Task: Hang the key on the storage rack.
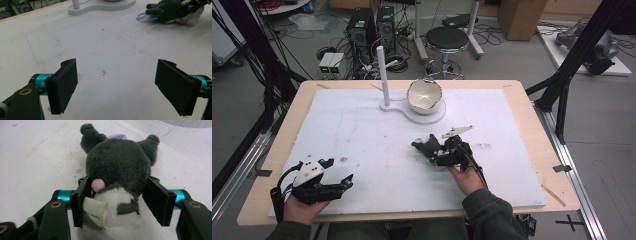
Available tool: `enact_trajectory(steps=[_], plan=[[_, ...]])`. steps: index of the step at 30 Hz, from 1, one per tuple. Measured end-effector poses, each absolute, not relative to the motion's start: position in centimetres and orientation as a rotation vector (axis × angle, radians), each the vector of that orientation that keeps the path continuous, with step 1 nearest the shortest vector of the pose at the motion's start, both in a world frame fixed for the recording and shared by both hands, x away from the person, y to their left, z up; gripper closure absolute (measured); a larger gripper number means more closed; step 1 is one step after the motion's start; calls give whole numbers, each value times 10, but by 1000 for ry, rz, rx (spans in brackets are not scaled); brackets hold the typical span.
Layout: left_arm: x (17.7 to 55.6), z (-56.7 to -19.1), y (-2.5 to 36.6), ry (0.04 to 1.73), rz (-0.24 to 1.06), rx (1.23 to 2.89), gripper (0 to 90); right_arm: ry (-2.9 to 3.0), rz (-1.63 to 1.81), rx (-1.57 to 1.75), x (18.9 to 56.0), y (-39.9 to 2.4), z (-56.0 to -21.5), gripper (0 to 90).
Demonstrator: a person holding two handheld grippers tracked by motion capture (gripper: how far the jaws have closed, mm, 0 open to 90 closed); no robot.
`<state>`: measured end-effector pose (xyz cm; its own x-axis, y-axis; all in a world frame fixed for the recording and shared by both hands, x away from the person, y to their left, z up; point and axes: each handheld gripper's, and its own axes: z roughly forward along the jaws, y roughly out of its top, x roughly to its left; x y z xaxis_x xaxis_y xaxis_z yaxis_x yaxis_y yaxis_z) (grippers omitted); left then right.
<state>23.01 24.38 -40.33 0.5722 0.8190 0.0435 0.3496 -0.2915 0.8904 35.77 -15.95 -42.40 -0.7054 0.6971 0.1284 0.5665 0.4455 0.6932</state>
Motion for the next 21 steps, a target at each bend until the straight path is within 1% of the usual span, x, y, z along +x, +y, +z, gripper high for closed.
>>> enact_trajectory(steps=[11,21], plan=[[230,-403,244,947,636,1878,188,2522,1130,1110,359,-162,-424,494],[230,-403,244,953,637,1873,189,2517,1158,1097,358,-163,-422,511]])
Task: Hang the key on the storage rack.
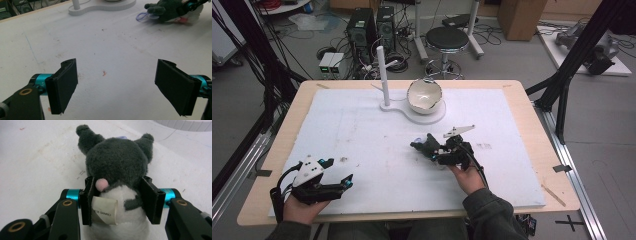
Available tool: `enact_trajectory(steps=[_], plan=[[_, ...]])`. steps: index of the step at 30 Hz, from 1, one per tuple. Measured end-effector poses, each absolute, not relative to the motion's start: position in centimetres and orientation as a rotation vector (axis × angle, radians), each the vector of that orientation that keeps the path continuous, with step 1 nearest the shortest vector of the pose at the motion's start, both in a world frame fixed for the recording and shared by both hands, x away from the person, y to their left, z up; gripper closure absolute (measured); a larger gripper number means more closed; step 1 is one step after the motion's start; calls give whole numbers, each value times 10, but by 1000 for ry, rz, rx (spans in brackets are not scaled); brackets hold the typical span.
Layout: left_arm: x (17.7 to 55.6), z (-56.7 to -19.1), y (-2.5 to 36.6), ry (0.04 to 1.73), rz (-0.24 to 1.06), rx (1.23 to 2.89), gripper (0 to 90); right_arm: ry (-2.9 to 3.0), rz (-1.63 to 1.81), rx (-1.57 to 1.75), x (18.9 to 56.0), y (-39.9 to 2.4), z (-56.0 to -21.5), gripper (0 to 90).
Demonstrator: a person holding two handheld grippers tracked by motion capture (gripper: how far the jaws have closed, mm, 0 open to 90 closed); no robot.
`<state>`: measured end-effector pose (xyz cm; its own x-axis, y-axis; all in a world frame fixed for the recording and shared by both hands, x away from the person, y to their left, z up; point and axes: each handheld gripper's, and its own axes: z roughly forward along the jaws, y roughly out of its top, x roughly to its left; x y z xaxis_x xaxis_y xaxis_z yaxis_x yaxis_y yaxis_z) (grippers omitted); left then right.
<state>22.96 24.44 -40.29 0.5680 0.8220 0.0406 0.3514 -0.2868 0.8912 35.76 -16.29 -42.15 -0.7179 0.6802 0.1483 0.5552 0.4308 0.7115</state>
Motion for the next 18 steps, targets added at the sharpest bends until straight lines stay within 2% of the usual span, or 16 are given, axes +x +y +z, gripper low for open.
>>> enact_trajectory(steps=[18], plan=[[229,-402,246,952,641,1869,188,2511,1214,1043,354,-166,-414,514]])
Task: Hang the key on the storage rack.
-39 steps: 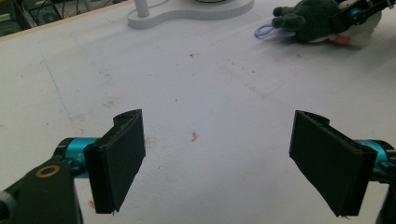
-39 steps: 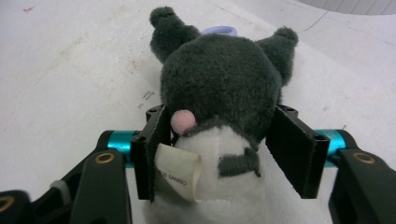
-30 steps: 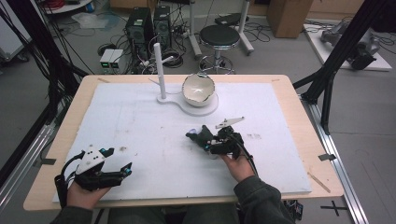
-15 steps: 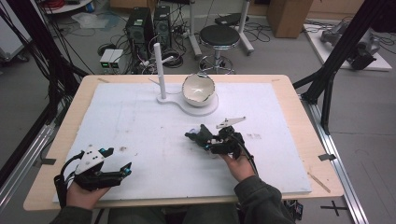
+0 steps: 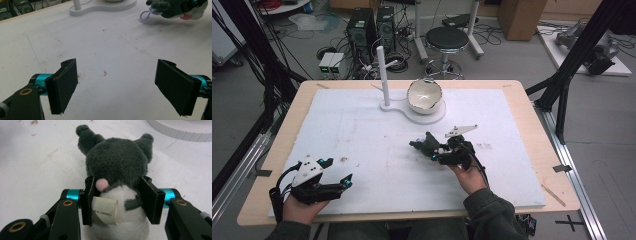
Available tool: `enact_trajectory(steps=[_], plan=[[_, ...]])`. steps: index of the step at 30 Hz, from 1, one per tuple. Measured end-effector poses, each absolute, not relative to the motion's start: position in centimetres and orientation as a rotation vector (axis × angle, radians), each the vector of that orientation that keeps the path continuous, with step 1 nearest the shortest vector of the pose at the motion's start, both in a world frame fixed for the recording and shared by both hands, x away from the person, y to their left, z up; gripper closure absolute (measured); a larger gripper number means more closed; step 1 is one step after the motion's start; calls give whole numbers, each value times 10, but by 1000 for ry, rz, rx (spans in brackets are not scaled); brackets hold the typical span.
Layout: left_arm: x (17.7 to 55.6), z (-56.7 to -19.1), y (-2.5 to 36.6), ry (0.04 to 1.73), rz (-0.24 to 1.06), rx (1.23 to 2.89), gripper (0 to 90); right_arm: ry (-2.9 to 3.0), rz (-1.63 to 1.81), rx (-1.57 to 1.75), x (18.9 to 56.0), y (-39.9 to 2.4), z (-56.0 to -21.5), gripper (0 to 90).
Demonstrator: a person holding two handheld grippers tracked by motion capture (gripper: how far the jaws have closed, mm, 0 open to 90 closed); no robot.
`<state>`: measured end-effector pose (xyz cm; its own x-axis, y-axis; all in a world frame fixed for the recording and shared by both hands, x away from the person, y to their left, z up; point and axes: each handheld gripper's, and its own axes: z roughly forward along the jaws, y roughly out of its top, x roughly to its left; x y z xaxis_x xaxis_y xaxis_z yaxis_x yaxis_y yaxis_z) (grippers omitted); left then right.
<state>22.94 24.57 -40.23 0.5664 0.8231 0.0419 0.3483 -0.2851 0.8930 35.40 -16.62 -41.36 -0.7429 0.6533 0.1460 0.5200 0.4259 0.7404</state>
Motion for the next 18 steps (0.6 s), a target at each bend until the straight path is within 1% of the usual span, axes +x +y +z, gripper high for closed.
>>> enact_trajectory(steps=[18], plan=[[229,-402,247,952,647,1869,189,2503,1313,966,354,-165,-386,514]])
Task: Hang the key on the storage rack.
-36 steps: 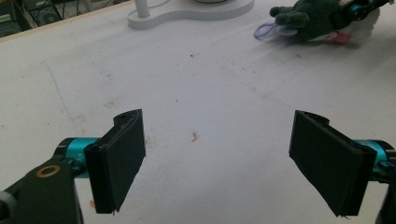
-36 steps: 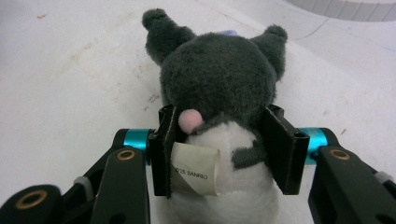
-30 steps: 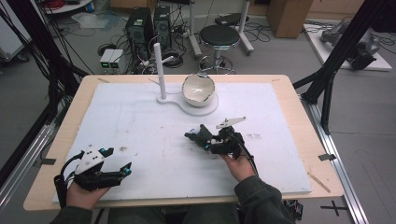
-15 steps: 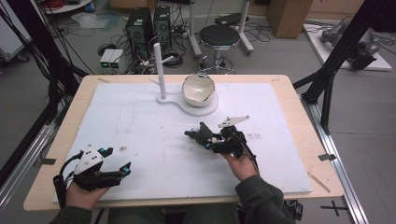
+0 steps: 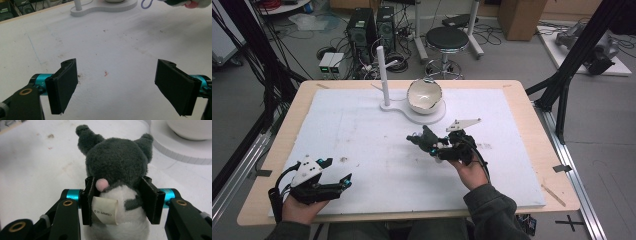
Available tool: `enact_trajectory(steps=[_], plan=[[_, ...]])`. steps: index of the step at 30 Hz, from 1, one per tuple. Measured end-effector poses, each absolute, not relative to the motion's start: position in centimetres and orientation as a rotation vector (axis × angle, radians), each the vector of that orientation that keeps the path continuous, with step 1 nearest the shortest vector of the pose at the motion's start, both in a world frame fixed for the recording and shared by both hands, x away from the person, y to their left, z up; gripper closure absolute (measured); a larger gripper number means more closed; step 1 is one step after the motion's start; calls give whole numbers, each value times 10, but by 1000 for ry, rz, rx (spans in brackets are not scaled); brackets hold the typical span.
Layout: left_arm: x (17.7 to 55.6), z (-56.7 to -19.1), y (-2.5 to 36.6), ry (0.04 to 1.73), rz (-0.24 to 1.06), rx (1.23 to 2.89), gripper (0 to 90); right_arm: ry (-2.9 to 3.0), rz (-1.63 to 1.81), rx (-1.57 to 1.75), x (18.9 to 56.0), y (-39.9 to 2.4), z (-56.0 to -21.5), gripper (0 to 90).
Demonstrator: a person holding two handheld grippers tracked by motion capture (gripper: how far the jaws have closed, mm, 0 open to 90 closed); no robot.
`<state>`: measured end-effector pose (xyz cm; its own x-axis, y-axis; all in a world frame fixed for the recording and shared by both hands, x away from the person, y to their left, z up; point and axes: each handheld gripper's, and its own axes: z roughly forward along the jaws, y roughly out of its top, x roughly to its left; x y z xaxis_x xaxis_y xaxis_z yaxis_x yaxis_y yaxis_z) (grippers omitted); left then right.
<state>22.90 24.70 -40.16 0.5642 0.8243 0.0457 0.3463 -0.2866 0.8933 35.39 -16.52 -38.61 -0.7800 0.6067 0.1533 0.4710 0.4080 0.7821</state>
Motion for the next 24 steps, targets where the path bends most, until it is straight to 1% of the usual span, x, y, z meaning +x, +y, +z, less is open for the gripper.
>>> enact_trajectory(steps=[13,24], plan=[[230,-402,247,951,646,1865,189,2486,1468,884,358,-165,-367,514],[230,-402,247,948,644,1867,189,2476,1504,831,363,-159,-350,514]])
